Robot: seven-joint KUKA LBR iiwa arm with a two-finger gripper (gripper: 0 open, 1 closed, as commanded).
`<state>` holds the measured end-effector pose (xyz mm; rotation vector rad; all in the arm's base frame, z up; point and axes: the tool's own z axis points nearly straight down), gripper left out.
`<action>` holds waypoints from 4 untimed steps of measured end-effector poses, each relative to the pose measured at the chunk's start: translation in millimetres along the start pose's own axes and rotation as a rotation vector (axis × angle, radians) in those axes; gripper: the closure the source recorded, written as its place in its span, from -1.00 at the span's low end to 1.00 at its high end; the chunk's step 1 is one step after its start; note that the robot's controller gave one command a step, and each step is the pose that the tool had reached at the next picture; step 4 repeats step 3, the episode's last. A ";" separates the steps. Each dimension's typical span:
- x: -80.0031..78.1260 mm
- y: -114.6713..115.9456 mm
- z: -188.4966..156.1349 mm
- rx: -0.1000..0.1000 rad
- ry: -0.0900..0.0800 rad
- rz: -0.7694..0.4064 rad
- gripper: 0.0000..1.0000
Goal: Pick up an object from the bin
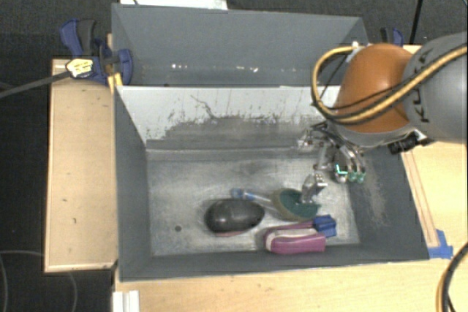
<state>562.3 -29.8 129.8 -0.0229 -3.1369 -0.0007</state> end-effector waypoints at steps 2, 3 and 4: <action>24.0 10.7 43.7 0.000 0.008 -0.056 1.00; 32.7 34.1 -162.2 0.002 -0.016 -0.261 1.00; 32.7 34.1 -162.2 0.002 -0.016 -0.261 1.00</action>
Offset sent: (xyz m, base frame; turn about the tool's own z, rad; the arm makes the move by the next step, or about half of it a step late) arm -0.0288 0.0136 -0.0598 -0.0629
